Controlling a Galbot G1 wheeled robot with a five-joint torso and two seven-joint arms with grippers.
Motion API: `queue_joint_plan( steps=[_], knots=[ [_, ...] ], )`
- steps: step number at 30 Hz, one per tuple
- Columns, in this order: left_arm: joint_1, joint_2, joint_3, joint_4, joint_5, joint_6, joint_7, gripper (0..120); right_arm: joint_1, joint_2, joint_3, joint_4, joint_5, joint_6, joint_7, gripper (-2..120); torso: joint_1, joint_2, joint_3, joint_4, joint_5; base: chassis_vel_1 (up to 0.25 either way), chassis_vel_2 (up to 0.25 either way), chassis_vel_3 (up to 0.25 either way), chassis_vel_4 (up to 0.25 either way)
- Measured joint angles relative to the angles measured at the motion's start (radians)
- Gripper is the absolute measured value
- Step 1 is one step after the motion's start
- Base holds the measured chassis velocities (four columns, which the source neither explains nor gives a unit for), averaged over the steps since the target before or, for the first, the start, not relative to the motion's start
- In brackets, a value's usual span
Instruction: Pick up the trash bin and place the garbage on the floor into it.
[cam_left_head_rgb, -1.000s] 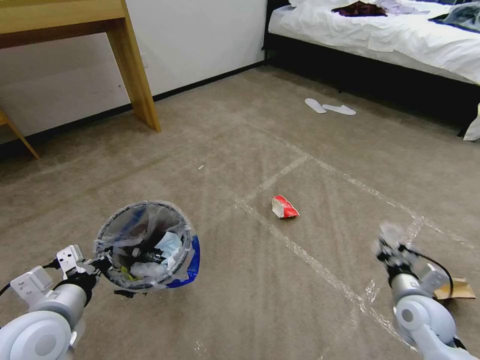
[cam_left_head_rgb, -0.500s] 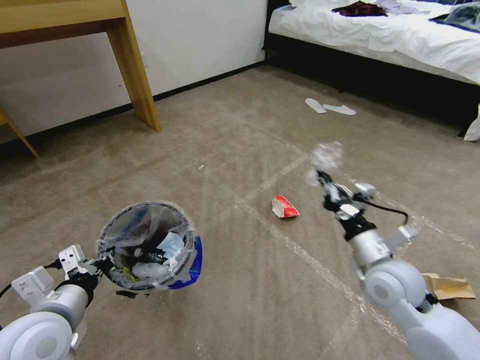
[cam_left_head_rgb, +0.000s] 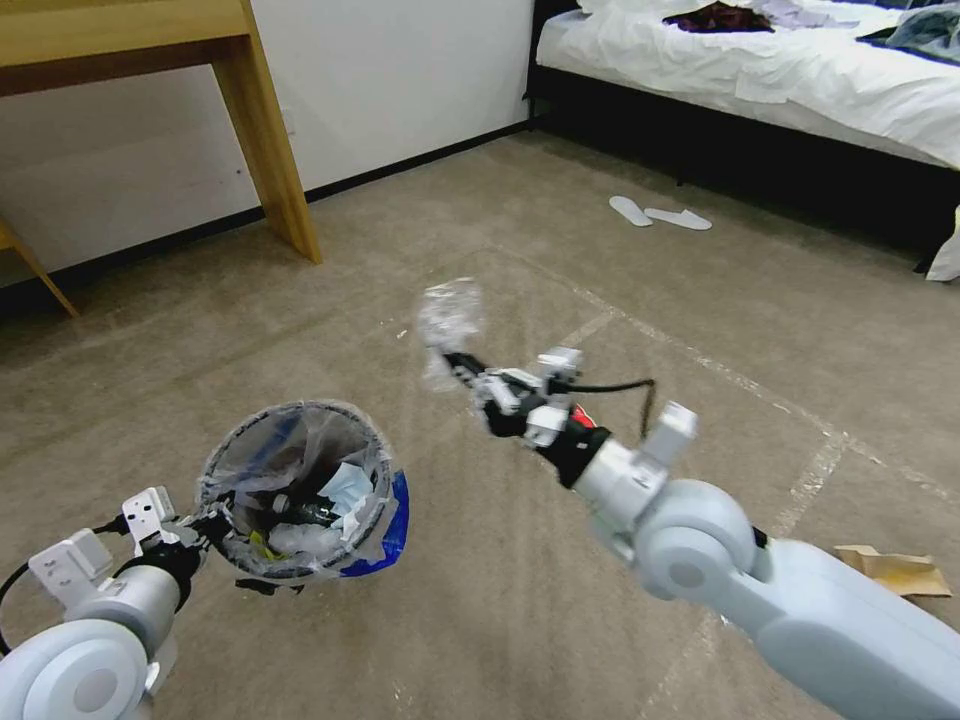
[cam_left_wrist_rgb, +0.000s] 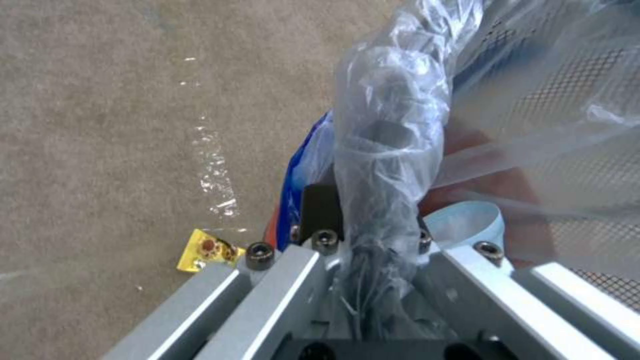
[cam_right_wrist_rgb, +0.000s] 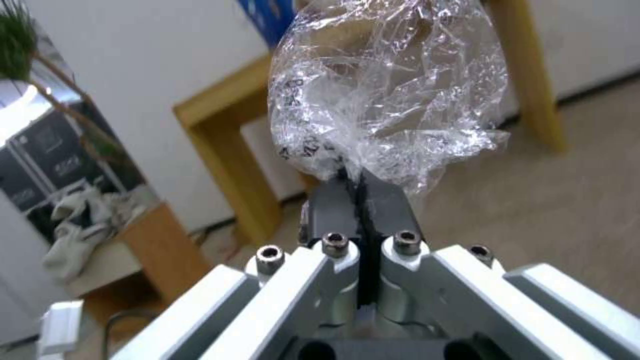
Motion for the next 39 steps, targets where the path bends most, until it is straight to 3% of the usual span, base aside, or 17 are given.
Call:
queue_joint_plan(
  steps=[10, 19, 39],
  knots=[
    [-0.008, 0.008, -0.005, 0.012, -0.005, 0.0, -0.002, 1, 0.104, 0.093, -0.175, -0.02, 0.072, -0.12, 0.17, 0, 0.0, 0.0, 0.0, -0.0002, 0.0001, 0.0, 0.0, 0.0, 0.0],
    [-0.018, 0.012, -0.006, 0.023, -0.011, 0.002, -0.006, 1, 0.123, 0.129, -0.224, -0.054, 0.072, -0.203, 0.27, 0, 0.0, 0.0, 0.0, -0.0002, 0.0001, 0.0, 0.0, 0.0, 0.0],
    [-0.025, 0.015, -0.003, 0.029, -0.014, 0.003, -0.007, 1, 0.16, 0.189, -0.282, -0.123, 0.09, -0.283, 0.331, 0, 0.0, 0.0, 0.0, -0.0002, 0.0002, 0.0, 0.0, 0.0, 0.0]
  ],
)
